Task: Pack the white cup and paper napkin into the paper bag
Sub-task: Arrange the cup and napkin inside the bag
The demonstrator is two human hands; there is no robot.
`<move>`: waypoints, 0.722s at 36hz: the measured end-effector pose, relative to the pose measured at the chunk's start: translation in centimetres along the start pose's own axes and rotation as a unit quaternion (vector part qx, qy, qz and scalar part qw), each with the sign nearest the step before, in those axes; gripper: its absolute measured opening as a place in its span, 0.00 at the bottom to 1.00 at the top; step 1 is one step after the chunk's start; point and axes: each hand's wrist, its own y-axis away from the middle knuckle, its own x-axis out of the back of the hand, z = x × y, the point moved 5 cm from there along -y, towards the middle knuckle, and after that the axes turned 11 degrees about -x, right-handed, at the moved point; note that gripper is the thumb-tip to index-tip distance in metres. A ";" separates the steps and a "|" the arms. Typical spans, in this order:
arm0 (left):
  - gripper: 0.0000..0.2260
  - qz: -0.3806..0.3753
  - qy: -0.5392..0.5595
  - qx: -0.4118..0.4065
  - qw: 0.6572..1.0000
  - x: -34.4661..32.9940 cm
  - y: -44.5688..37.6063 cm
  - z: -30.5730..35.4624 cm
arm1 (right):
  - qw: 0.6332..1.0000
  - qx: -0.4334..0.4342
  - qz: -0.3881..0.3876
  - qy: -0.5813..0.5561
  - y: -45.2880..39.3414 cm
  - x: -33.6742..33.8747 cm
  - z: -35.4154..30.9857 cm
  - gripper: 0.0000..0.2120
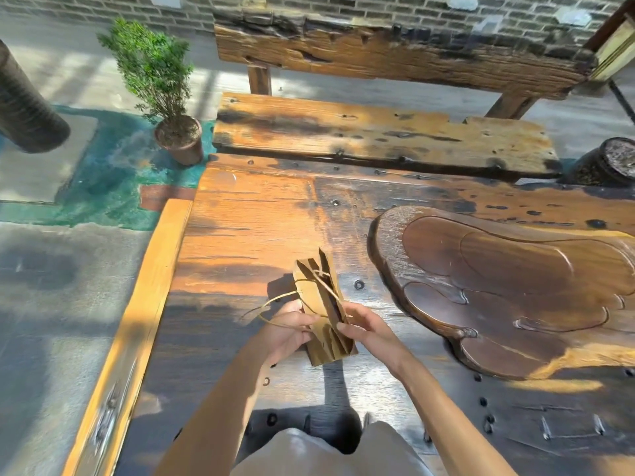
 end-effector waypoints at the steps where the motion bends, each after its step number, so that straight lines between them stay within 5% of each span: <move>1: 0.22 -0.012 0.001 -0.001 1.000 0.1 0.0 -0.1 | 1.000 -0.003 -0.009 0.007 0.1 0.0 -0.1 0.20; 10: 0.23 -0.023 0.034 0.057 0.998 2.7 1.7 -0.8 | 0.999 -0.032 0.017 0.024 -1.9 -1.0 -1.2 0.17; 15: 0.17 -0.023 0.068 0.018 0.997 3.4 1.1 -0.8 | 0.997 -0.027 0.061 0.046 -4.9 -2.1 -0.9 0.40; 19: 0.20 -0.017 0.102 -0.016 0.995 2.9 0.3 -0.4 | 0.994 -0.046 0.100 0.018 -5.5 -2.0 -2.0 0.30; 23: 0.24 0.031 0.217 -0.041 0.975 4.2 -0.3 -0.8 | 0.991 -0.071 0.113 0.000 -6.2 -0.6 -2.7 0.28; 26: 0.19 0.153 0.200 0.020 0.968 6.2 -1.9 -2.0 | 0.989 -0.094 0.111 -0.017 -7.3 0.6 -2.7 0.31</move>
